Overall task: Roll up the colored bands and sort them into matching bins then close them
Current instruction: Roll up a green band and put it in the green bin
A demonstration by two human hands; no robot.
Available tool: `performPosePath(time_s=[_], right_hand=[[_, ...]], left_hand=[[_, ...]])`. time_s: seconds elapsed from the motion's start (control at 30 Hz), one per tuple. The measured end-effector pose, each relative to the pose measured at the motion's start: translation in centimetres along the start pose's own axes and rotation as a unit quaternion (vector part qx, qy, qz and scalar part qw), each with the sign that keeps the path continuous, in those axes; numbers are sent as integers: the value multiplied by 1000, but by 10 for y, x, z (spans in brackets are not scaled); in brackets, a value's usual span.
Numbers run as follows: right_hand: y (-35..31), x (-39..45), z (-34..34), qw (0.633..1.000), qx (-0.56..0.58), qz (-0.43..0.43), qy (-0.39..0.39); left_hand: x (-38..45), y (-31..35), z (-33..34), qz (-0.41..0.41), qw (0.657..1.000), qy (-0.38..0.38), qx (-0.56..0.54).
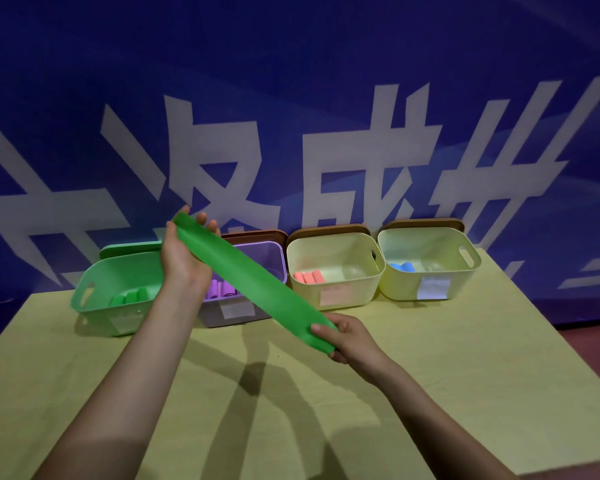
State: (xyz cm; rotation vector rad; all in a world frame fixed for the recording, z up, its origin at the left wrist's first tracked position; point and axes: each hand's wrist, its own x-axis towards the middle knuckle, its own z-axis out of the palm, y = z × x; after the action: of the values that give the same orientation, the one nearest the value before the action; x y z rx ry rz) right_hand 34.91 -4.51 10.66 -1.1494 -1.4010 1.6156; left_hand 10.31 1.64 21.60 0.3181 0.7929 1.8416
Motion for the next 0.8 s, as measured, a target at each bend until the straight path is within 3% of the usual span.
performPosePath(time_s=[0.2, 0.47, 0.67, 0.8], right_hand=[[-5, -2, -5, 999, 11, -45, 23], [11, -9, -19, 999, -10, 16, -36], [28, -15, -37, 989, -129, 50, -54], [0, -5, -18, 996, -72, 5, -53]], left_hand=[[11, -3, -25, -27, 997, 71, 3], [5, -7, -16, -40, 998, 42, -34], [-36, -31, 22, -110, 992, -57, 13], [-66, -52, 45, -176, 975, -127, 57]])
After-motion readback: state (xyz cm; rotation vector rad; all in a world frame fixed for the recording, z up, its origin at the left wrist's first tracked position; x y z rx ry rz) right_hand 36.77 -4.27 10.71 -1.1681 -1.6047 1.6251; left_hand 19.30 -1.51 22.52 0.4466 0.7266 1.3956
